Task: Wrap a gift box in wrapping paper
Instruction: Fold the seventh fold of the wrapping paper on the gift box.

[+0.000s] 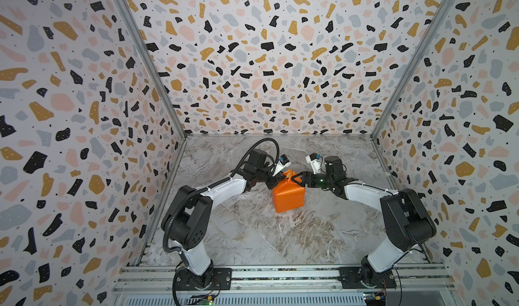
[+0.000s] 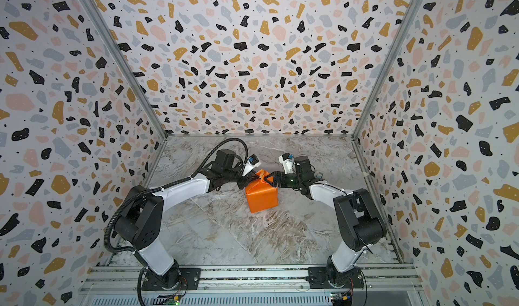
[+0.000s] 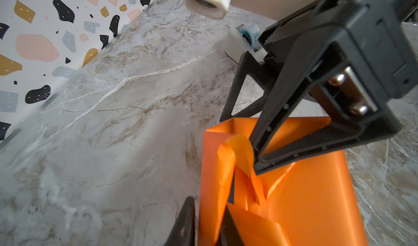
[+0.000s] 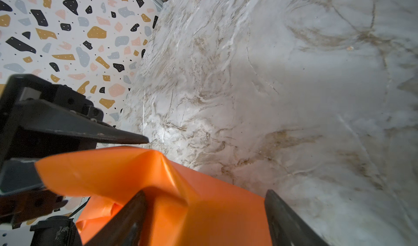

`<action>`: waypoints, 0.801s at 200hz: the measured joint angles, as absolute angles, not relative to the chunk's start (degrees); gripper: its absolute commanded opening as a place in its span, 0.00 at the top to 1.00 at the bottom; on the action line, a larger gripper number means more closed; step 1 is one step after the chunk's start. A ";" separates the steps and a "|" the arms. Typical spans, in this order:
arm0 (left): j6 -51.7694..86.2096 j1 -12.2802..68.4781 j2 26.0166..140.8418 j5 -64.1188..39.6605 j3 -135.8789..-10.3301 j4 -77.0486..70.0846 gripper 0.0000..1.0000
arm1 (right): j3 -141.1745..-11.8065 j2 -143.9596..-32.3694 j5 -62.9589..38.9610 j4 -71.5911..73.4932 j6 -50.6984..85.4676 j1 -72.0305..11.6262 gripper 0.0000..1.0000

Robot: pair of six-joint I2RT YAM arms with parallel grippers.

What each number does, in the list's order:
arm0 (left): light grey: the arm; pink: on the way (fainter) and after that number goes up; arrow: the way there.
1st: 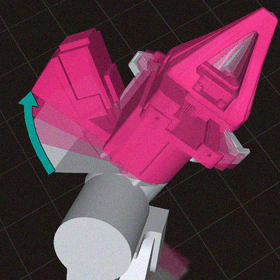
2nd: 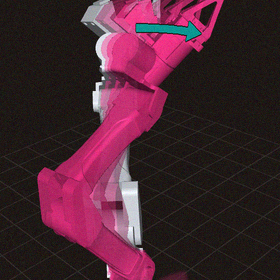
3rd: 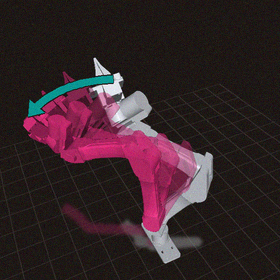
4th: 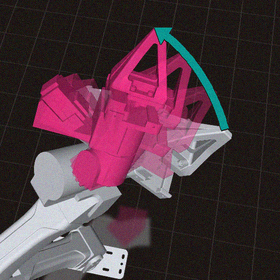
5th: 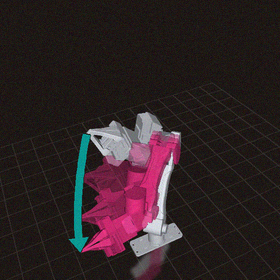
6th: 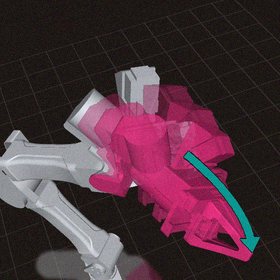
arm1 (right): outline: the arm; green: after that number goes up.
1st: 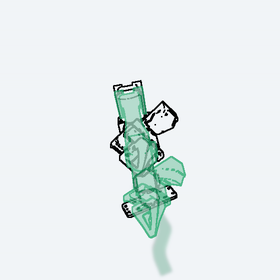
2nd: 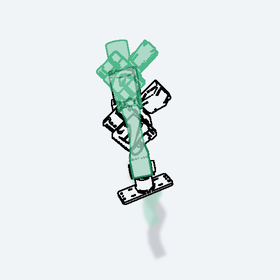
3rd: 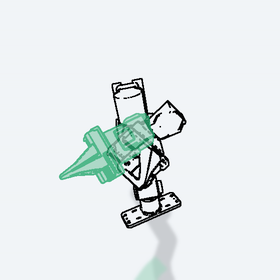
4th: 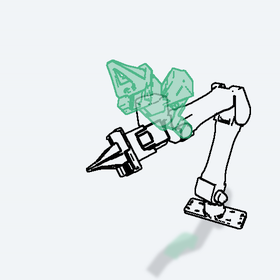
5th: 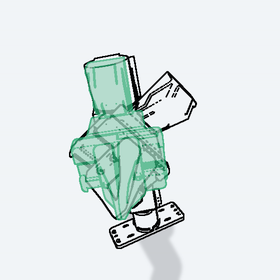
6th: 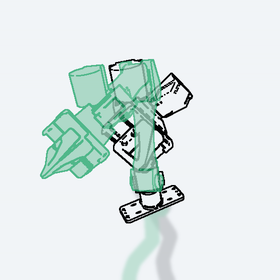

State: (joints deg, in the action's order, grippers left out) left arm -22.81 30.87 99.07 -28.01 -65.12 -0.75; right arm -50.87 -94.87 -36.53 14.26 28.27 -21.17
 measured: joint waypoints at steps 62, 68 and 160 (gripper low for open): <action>-21.87 30.87 99.07 -27.99 -65.12 -1.37 0.73 | -52.05 -95.02 -35.75 13.56 28.18 -22.28 0.18; -21.76 30.87 99.07 -27.99 -65.12 -1.37 0.72 | -52.05 -95.13 -35.77 13.69 28.25 -22.39 0.18; -21.89 30.79 99.48 -26.79 -65.93 -1.06 0.50 | -51.44 -95.96 -35.22 16.88 30.83 -23.05 0.22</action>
State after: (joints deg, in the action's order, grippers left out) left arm -21.89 30.79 99.48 -26.79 -65.93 -1.06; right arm -51.44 -95.96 -35.22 16.88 30.83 -23.05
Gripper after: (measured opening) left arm 0.479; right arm 0.784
